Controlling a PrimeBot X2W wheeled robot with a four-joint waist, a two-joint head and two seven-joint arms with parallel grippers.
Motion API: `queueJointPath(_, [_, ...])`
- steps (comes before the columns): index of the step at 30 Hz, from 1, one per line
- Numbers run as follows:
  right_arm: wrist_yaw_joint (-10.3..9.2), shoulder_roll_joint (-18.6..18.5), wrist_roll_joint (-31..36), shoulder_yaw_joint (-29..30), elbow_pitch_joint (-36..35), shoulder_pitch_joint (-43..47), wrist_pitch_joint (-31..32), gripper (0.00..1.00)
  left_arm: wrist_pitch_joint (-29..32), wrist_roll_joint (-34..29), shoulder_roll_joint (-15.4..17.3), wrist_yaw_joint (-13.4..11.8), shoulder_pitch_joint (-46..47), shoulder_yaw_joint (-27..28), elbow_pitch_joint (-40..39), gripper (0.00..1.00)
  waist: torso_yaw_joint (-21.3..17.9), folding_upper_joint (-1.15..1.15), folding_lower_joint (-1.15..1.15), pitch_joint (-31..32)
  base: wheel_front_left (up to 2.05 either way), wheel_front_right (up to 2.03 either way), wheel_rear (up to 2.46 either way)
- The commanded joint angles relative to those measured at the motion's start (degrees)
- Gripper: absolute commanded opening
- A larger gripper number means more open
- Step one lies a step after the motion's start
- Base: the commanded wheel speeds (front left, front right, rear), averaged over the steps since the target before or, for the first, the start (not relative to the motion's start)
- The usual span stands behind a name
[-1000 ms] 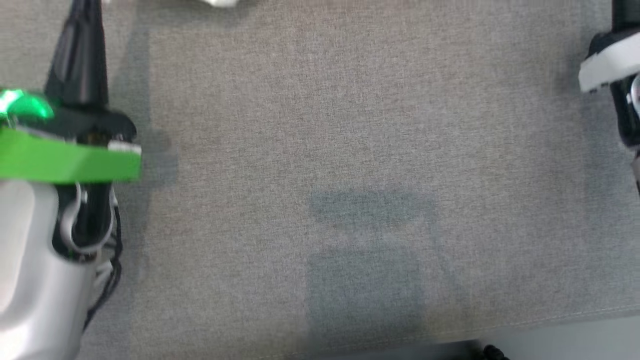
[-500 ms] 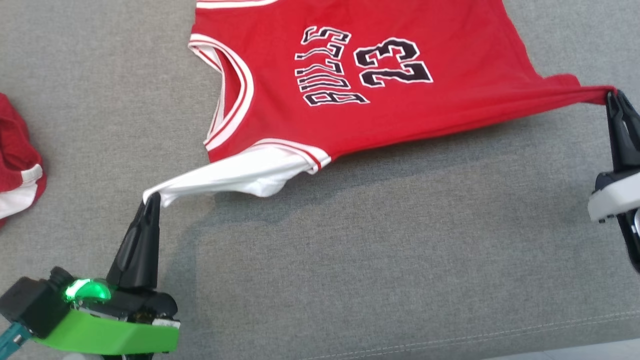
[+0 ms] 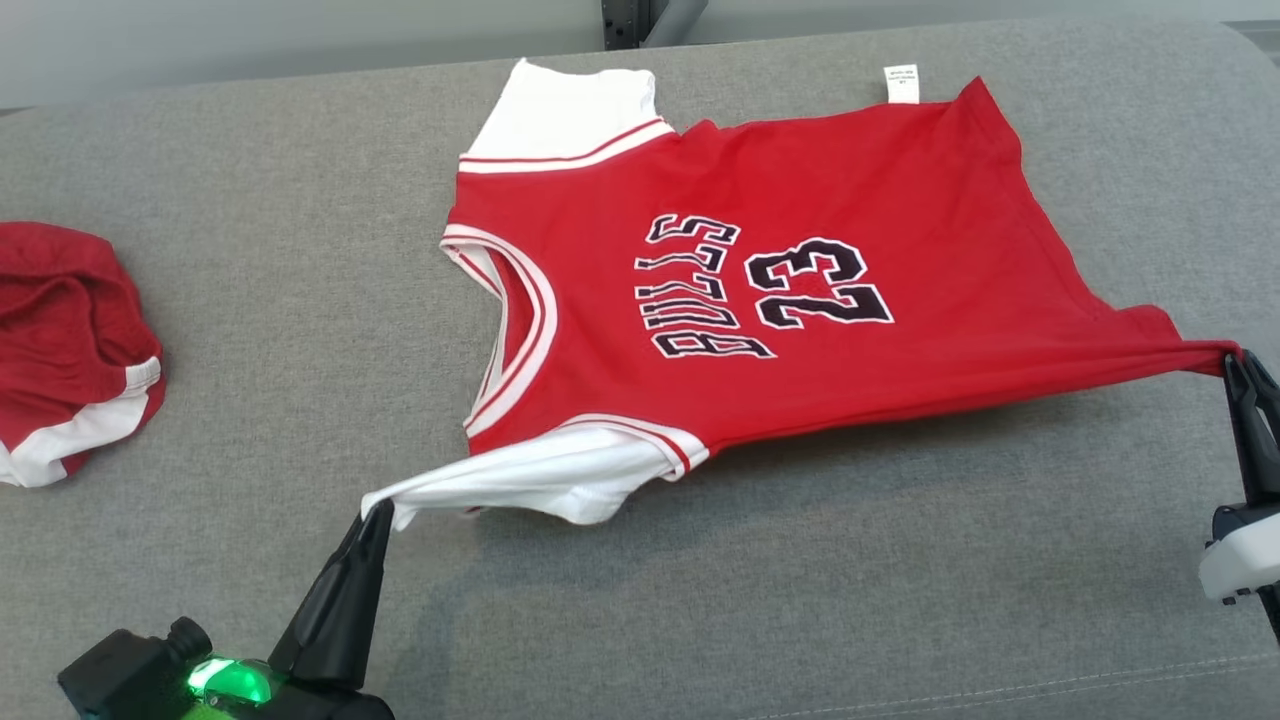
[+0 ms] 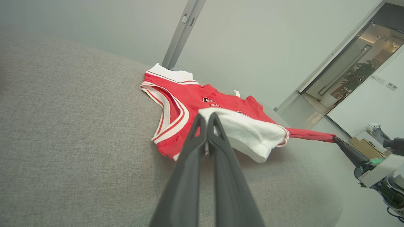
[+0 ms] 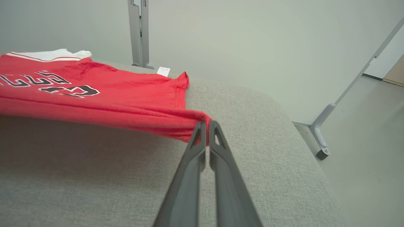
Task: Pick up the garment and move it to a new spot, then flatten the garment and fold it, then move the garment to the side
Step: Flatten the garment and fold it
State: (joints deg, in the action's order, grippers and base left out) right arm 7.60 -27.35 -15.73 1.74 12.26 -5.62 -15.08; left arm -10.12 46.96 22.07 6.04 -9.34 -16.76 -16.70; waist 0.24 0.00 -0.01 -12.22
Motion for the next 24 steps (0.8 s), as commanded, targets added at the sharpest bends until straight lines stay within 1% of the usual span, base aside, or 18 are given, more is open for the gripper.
queueJointPath(1, [-0.2, -0.4, 0.1, 0.0, 0.2, 0.1, -0.2, 0.0, 0.6, 0.6, 0.4, -0.6, -0.2, 0.2, 0.1, 0.0, -0.3, 0.0, 0.01, 0.1, 0.0, 0.0, 0.0])
queueJointPath(4, [-0.18, -0.2, -0.1, -1.8, 2.8, -0.6, -0.2, 0.0, 2.7, -0.2, 0.4, -1.6, 2.0, -0.9, 1.9, 0.0, -0.7, 0.0, 0.01, 0.2, 0.0, 0.0, 0.0])
queueJointPath(9, [-0.17, 0.9, -0.8, -5.5, 8.8, -5.7, -0.2, 0.0, 4.2, -1.4, -2.2, -2.7, 7.9, -2.7, 6.3, 0.0, -1.0, 0.0, 0.01, -0.5, 0.0, 0.0, 0.0])
queueJointPath(11, [-0.17, 1.1, -0.8, -7.2, 11.6, -8.1, -0.2, 0.0, 3.8, -2.3, -3.5, -3.1, 11.0, -3.1, 8.9, 0.0, -1.0, 0.0, 0.01, -1.1, 0.0, 0.0, 0.0])
queueJointPath(14, [-0.17, 2.0, -0.9, -8.5, 15.2, -12.5, -0.2, 0.0, 3.3, -3.3, -4.8, -3.2, 15.3, -3.5, 12.8, 0.0, -1.1, 0.0, 0.01, -2.1, 0.0, 0.0, 0.0])
queueJointPath(18, [-0.16, 3.1, -0.3, -9.3, 19.1, -18.3, -0.2, 0.0, 2.3, -4.7, -6.1, -2.2, 21.0, -4.1, 17.3, 0.0, -1.1, 0.0, 0.01, -3.8, 0.0, 0.0, 0.0])
queueJointPath(24, [-0.17, 3.8, 0.4, -9.7, 23.8, -25.0, -0.2, 0.0, 0.7, -6.7, -6.8, -0.5, 29.3, -5.9, 23.7, 0.0, -0.3, 0.0, 0.01, -6.2, 0.0, 0.0, 0.0])
